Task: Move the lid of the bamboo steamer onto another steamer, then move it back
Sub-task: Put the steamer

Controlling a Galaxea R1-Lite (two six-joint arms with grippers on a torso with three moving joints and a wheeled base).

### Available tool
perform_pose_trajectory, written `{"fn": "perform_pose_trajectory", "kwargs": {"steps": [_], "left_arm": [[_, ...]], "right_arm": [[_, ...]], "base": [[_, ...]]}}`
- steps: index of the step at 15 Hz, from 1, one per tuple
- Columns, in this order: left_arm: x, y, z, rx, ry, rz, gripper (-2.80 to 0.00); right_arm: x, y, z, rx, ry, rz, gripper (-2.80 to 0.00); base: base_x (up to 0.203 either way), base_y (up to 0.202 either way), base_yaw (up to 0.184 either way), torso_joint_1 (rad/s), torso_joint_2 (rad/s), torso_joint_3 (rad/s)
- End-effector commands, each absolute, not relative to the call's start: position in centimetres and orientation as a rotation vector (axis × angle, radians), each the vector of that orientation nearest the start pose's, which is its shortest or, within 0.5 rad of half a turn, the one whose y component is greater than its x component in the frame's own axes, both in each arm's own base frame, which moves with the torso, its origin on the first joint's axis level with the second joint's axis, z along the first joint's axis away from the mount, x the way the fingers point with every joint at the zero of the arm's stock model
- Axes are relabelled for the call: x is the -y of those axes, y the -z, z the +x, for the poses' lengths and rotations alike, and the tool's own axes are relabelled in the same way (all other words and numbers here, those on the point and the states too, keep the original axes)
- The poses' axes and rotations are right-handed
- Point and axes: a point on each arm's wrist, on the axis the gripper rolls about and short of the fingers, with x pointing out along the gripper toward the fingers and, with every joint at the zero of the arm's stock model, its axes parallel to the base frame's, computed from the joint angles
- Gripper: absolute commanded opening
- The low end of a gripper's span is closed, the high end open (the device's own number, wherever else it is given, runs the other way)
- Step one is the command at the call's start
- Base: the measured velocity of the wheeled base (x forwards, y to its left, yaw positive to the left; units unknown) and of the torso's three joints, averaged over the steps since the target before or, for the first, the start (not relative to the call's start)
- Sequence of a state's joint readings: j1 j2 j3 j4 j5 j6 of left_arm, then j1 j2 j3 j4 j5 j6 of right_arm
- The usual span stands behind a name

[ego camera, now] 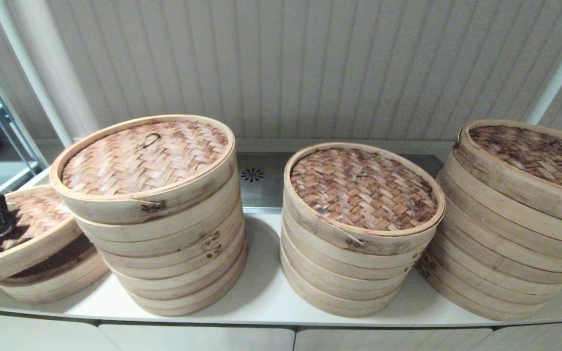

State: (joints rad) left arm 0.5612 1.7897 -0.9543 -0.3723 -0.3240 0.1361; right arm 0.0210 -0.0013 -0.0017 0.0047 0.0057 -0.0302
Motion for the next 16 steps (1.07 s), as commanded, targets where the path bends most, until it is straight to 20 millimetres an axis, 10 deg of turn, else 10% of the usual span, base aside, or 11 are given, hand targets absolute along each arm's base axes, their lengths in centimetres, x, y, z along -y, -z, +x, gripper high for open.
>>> {"fn": "perform_pose_trajectory", "kwargs": {"steps": [1, 16], "left_arm": [[-16.8, -15.0, 29.5, -0.468, -0.176, -0.077, -2.8], [-16.5, -13.6, 32.9, -0.444, -0.15, -0.074, -2.8]], "right_arm": [[0.0, -7.5, -2.3, 0.0, -0.028, -0.031, -2.8], [0.0, -7.5, -2.3, 0.0, -0.028, -0.031, -2.8]], "base": [[0.0, 0.0, 0.0, 0.0, 0.0, 0.0], [0.0, 0.0, 0.0, 0.0, 0.0, 0.0]]}}
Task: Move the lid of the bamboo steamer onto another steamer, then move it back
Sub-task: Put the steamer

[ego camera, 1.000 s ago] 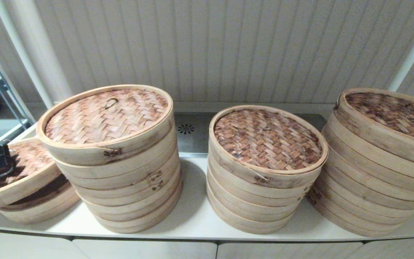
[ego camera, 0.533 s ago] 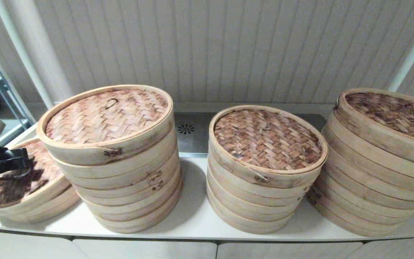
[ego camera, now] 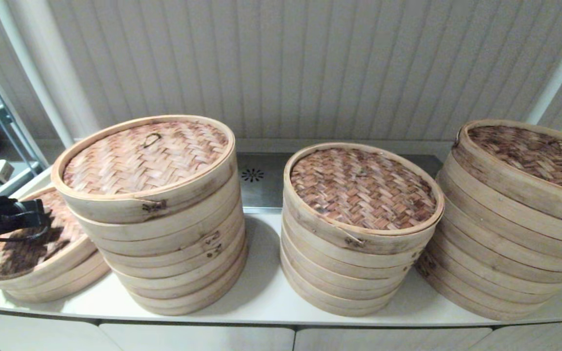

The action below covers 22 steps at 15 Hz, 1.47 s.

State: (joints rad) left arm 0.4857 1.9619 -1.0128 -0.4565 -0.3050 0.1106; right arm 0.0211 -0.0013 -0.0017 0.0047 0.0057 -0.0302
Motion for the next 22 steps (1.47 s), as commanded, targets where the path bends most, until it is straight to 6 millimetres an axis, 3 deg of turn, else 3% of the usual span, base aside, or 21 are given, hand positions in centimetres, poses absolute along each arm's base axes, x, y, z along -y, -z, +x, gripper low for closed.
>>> {"fn": "perform_pose_trajectory", "kwargs": {"steps": [1, 6, 19, 20, 22], "left_arm": [[-16.5, -13.7, 33.0, -0.438, -0.15, -0.072, -2.8], [-16.2, -13.9, 32.9, -0.437, -0.144, -0.072, -2.8], [-15.7, -11.9, 33.5, -0.49, -0.123, -0.091, -2.8], [-15.7, -12.1, 33.6, -0.486, -0.124, -0.103, 0.0], [-15.6, -12.9, 33.4, -0.465, -0.125, -0.108, 0.0]], "right_arm": [[0.0, -7.5, -2.3, 0.0, -0.028, -0.031, -2.8], [0.0, -7.5, -2.3, 0.0, -0.028, -0.031, -2.8], [0.0, -7.5, -2.3, 0.0, -0.028, -0.031, -2.8], [0.0, -7.5, -2.3, 0.0, -0.028, -0.031, -2.8], [0.0, -7.5, -2.3, 0.0, -0.027, -0.031, -2.8]], "base": [[0.0, 0.0, 0.0, 0.0, 0.0, 0.0], [0.0, 0.0, 0.0, 0.0, 0.0, 0.0], [0.0, 0.0, 0.0, 0.0, 0.0, 0.0], [0.0, 0.0, 0.0, 0.0, 0.0, 0.0], [0.0, 0.0, 0.0, 0.0, 0.0, 0.0]]}}
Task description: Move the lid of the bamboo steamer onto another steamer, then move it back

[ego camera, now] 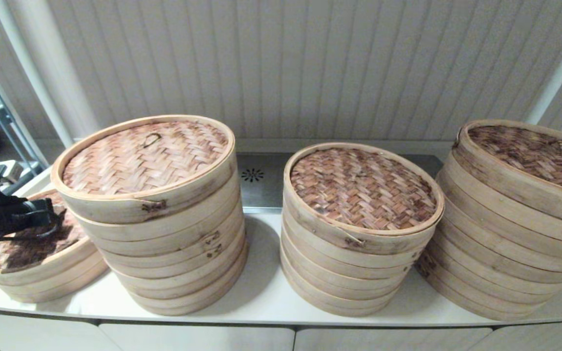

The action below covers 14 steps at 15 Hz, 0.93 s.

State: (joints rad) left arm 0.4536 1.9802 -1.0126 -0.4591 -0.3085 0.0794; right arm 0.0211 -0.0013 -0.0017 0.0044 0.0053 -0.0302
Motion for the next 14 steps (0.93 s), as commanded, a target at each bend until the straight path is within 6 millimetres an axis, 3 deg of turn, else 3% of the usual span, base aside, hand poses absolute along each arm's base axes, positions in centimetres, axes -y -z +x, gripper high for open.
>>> {"fn": "perform_pose_trajectory", "kwargs": {"steps": [1, 9, 10, 14], "left_arm": [[-15.4, -13.8, 33.0, -0.446, -0.121, -0.103, 0.0], [-12.2, -21.3, 26.1, -0.287, -0.142, -0.036, 0.0], [-11.6, -22.2, 24.7, -0.262, -0.148, -0.026, -2.8], [-8.8, -23.9, 18.5, -0.183, -0.179, 0.011, -2.8]], "right_arm": [[0.0, -7.5, -2.3, 0.0, -0.028, -0.031, -2.8], [0.0, -7.5, -2.3, 0.0, -0.028, -0.031, -2.8], [0.0, -7.5, -2.3, 0.0, -0.028, -0.031, -2.8], [0.0, -7.5, -2.3, 0.0, -0.028, -0.031, -2.8]], "base": [[0.0, 0.0, 0.0, 0.0, 0.0, 0.0], [0.0, 0.0, 0.0, 0.0, 0.0, 0.0], [0.0, 0.0, 0.0, 0.0, 0.0, 0.0], [0.0, 0.0, 0.0, 0.0, 0.0, 0.0]]}}
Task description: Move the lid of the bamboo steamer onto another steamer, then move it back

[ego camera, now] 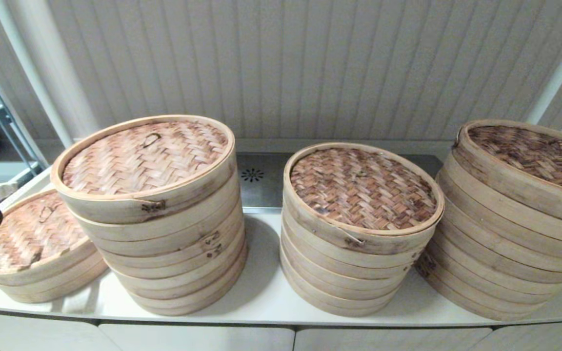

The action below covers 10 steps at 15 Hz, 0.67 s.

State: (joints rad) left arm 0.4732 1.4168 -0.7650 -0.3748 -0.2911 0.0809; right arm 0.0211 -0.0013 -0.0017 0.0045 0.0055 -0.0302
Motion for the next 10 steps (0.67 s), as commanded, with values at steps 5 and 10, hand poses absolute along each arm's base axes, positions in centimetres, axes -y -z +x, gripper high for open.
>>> {"fn": "perform_pose_trajectory", "kwargs": {"steps": [5, 10], "left_arm": [[-5.4, -23.8, 12.4, -0.093, -0.277, 0.061, -2.8], [-1.8, -22.4, 7.6, -0.009, -0.283, 0.101, -2.8]], "right_arm": [[0.0, -7.5, -2.3, 0.0, -0.028, -0.031, -2.8], [0.0, -7.5, -2.3, 0.0, -0.028, -0.031, -2.8]], "base": [[0.0, 0.0, 0.0, 0.0, 0.0, 0.0], [0.0, 0.0, 0.0, 0.0, 0.0, 0.0]]}}
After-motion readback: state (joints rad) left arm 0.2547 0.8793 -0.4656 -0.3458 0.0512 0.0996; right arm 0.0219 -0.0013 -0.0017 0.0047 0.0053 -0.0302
